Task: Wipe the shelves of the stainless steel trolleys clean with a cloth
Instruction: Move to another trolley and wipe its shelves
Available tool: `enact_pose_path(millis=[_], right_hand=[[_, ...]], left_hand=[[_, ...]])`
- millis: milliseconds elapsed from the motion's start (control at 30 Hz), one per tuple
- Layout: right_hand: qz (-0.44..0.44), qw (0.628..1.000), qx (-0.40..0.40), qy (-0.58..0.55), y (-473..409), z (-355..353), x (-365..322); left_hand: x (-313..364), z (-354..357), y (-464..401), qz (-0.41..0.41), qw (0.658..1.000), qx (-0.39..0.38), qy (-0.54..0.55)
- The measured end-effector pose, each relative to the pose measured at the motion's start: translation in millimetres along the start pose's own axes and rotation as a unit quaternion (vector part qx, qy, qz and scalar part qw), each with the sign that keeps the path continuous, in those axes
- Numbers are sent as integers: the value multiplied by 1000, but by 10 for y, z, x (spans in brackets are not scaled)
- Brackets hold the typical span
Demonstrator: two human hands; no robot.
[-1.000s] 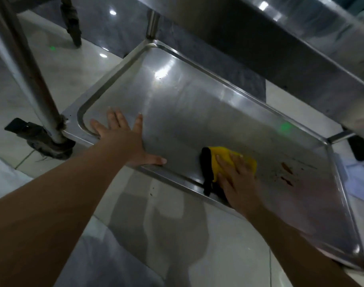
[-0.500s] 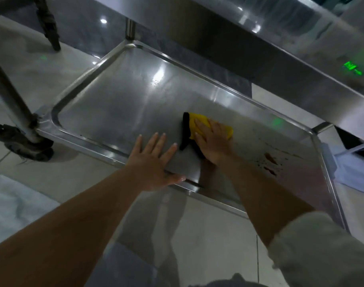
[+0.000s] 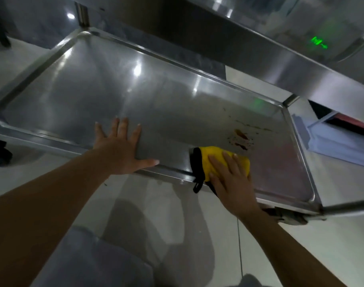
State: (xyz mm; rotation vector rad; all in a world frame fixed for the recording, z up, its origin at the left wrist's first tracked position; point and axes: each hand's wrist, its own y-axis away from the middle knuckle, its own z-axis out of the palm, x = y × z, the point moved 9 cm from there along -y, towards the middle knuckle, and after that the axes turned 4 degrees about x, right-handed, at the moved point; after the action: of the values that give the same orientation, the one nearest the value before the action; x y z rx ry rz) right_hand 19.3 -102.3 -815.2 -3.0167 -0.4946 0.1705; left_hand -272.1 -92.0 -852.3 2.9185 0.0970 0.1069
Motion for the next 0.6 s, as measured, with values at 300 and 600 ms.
enact_pose_path(millis=[300,600], right_hand=[[-49,995,89,24,87,-69,55],[-50,989,133,36,-471,-78,216]], left_hand=[[290,122,11,19,996,87,10],[300,34,-357,-3,999,37,16]])
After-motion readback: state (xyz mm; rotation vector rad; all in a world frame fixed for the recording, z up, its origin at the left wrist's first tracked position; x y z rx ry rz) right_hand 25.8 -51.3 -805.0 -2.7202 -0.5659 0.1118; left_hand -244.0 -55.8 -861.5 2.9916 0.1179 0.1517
